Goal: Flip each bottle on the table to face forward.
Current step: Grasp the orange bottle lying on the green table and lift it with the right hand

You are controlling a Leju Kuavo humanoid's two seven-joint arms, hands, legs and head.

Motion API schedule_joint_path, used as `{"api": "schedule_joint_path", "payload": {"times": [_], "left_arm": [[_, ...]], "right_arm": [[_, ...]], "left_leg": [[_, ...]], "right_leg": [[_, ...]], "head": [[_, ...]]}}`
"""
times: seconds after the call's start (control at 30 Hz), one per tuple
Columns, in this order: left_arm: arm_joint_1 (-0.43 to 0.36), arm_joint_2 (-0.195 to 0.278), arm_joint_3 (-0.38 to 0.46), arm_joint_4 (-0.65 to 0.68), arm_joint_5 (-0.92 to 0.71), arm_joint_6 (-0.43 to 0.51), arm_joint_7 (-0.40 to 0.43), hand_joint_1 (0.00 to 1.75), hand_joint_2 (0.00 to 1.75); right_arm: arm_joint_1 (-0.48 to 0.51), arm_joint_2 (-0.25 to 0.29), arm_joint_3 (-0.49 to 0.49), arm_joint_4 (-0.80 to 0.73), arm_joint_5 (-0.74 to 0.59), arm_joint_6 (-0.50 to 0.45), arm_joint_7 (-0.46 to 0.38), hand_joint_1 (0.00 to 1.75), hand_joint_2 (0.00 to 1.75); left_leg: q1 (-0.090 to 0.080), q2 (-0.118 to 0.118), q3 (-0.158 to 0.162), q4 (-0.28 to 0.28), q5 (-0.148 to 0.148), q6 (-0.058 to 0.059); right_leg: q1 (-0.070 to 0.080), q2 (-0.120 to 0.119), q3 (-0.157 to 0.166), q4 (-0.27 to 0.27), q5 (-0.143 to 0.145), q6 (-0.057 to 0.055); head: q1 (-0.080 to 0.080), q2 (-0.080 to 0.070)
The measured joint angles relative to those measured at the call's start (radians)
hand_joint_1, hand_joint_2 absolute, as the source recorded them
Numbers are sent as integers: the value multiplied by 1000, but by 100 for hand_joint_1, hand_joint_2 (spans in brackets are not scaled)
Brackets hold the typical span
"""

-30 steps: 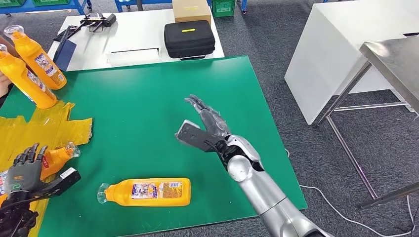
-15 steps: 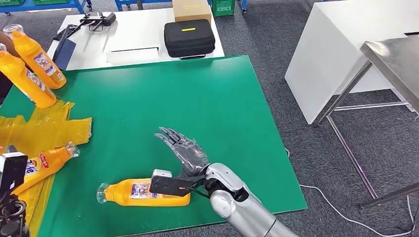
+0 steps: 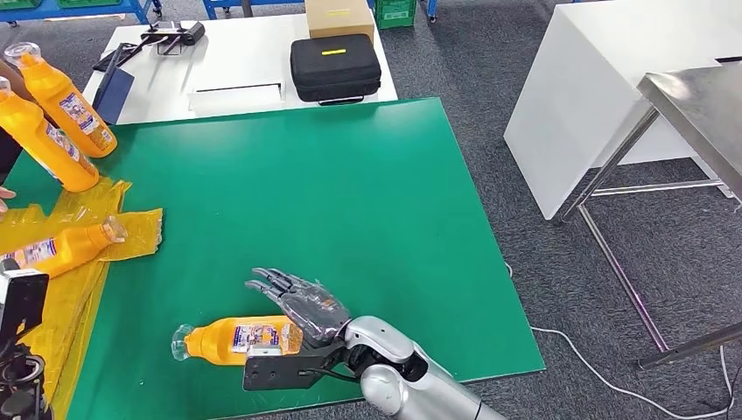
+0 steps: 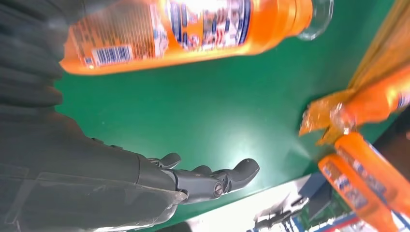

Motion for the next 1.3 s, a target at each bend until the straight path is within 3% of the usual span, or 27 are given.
{"api": "schedule_joint_path", "payload": {"times": [0.4,0.73,1.07,1.2,1.3], "left_arm": [[-3,0,27,19,-10,0,0,0,0],[3,-6,28,19,-14,0,0,0,0],[-4,-17,27,32,-28,0,0,0,0],[-10,-20,23,38,-32,0,0,0,0],[-19,-22,21,45,-39,0,0,0,0]], "right_arm": [[-1,0,53,0,6,44,50,0,175],[-1,-1,79,94,151,46,228,0,175],[-5,4,99,194,217,79,286,0,175],[-21,12,105,233,230,90,289,169,175],[-36,23,105,265,230,96,283,175,175]], "left_leg": [[0,0,0,0,0,0],[0,0,0,0,0,0],[0,1,1,0,0,0],[0,2,4,0,-2,-2],[0,3,7,0,-2,-2]], "right_leg": [[0,0,0,0,0,0],[0,0,0,0,0,0],[0,1,0,0,0,0],[0,3,2,0,0,0],[0,5,4,0,0,0]], "head": [[0,0],[0,0],[0,0],[0,0],[0,0]]}}
